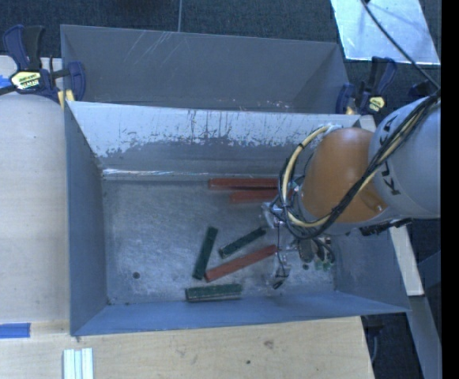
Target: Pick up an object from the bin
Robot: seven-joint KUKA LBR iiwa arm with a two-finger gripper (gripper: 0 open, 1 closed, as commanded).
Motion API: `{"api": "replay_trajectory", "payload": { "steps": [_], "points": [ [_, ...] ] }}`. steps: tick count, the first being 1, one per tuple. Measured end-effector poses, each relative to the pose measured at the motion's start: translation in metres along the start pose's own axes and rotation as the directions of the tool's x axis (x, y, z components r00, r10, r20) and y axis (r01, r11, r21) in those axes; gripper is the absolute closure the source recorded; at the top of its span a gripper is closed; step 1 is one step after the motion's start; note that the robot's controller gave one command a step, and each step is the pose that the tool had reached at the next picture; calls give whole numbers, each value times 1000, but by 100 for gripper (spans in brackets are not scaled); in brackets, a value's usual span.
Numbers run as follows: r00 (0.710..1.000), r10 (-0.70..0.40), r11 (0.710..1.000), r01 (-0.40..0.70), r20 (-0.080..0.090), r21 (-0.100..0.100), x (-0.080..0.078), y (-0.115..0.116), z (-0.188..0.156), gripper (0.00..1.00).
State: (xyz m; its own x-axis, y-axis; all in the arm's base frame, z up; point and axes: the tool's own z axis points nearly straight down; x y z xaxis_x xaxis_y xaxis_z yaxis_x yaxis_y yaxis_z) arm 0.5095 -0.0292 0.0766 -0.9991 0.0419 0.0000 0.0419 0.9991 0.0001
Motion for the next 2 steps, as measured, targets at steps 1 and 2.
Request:
{"api": "replay_trajectory", "payload": {
  "steps": [1, 2],
  "points": [
    [1000, 1, 1000, -1, 4, 1, -1, -2, -4, 100],
    [1000, 1, 1000, -1, 3, 1, 0, -2, -3, 0]
  ]
}}
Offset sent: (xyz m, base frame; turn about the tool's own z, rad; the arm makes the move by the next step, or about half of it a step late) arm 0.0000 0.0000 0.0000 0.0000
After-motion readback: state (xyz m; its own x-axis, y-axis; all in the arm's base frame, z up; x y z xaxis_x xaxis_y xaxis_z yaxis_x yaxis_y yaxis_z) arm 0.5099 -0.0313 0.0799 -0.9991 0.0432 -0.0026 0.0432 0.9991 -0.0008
